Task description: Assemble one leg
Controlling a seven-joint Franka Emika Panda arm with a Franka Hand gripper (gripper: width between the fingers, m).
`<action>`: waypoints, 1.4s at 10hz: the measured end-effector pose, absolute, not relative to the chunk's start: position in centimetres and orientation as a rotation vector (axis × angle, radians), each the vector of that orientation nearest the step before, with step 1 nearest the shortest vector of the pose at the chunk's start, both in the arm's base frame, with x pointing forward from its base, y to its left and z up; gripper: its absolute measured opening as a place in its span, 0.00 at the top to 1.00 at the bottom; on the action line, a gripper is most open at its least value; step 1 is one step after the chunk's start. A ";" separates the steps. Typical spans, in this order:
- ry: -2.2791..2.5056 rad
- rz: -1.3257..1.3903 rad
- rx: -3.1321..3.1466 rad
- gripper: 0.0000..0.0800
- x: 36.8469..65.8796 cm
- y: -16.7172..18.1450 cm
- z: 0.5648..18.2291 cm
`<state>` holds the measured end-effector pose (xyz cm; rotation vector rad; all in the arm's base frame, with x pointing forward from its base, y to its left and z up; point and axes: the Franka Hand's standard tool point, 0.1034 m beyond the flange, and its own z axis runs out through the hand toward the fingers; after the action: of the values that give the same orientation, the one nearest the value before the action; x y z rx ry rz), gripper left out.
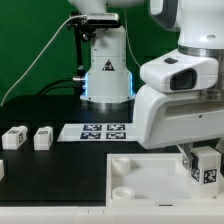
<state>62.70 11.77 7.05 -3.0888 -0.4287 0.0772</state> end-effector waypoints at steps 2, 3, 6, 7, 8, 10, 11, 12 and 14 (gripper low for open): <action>-0.019 0.062 -3.120 0.64 62.8 11.9 7.1; 0.234 0.061 -3.115 0.64 62.8 12.1 7.1; 0.865 0.065 -3.002 0.64 62.9 12.2 7.1; 0.997 0.064 -2.960 0.64 62.9 12.2 7.1; 1.210 0.061 -2.882 0.64 63.0 12.3 7.1; 1.362 0.059 -2.812 0.64 63.0 12.3 7.1; 1.405 0.059 -2.790 0.64 63.0 12.3 7.1; 1.362 0.059 -2.811 0.64 63.0 12.3 7.1; 1.319 0.059 -2.831 0.34 63.0 12.3 7.1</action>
Offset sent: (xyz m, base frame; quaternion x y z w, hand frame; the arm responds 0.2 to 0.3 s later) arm -0.0040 -0.0002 -0.0112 -0.0542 0.0088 0.3561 0.9328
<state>63.00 12.32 7.09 -2.8307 1.3189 0.0591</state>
